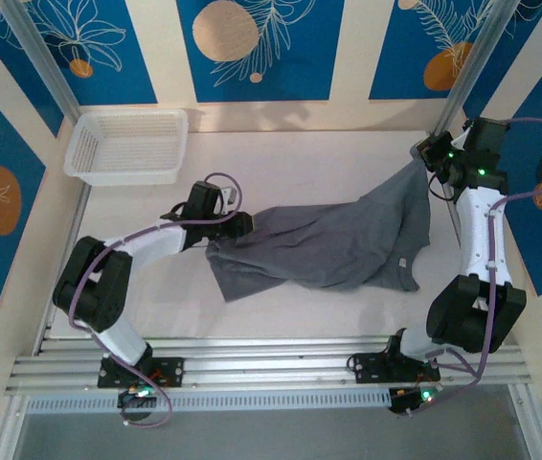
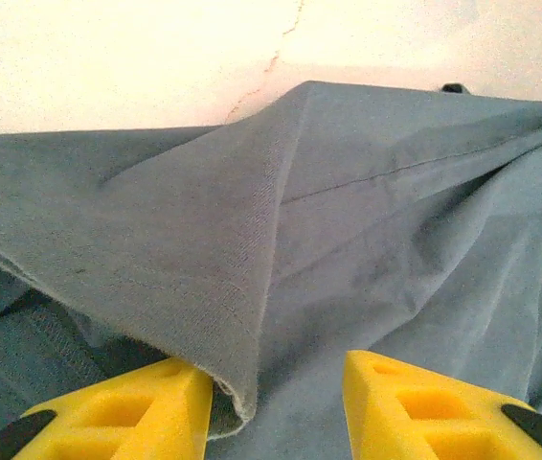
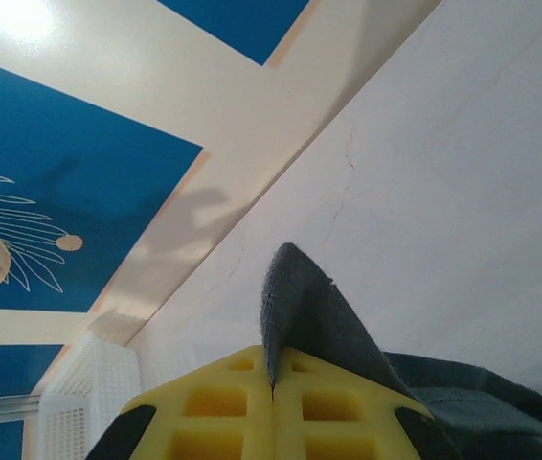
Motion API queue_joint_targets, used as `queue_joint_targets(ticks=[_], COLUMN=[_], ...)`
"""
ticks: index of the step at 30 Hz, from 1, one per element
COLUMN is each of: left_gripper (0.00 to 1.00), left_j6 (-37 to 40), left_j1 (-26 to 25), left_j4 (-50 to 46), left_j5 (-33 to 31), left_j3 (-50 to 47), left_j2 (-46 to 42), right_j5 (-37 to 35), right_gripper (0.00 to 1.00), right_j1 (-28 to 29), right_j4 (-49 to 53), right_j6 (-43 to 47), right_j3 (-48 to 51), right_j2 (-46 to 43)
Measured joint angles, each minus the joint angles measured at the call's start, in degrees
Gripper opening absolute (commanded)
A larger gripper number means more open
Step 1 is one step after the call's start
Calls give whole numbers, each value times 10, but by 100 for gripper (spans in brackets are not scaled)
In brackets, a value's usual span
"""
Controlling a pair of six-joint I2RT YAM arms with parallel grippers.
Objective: Fold the inside-out t-shirt
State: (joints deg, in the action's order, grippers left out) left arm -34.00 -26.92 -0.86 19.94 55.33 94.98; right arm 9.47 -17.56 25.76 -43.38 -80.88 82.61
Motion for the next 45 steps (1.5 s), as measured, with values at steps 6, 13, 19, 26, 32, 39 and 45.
queue_joint_targets(ticks=[6,13,19,26,32,39,45], left_gripper=[38,18,27,42,50,52,49], left_j6=[0,-2,1,-9,-28,0,49], left_j1=[-2,-12,-19,-21,-30,-59,-71], left_j4=[-2,-11,-30,-29,-17,-11,41], left_j5=[2,5,4,11,13,-52,-88], left_j3=[10,19,36,36,36,7,-42], left_j2=[24,41,38,21,20,17,17], right_j5=[0,0,0,0,0,1,4], right_gripper=[0,0,0,0,0,0,0], right_j1=[0,0,0,0,0,0,-1], right_j4=[0,0,0,0,0,0,0], right_j6=[0,0,0,0,0,0,0], right_j3=[0,0,0,0,0,0,0], right_j2=[0,0,0,0,0,0,0])
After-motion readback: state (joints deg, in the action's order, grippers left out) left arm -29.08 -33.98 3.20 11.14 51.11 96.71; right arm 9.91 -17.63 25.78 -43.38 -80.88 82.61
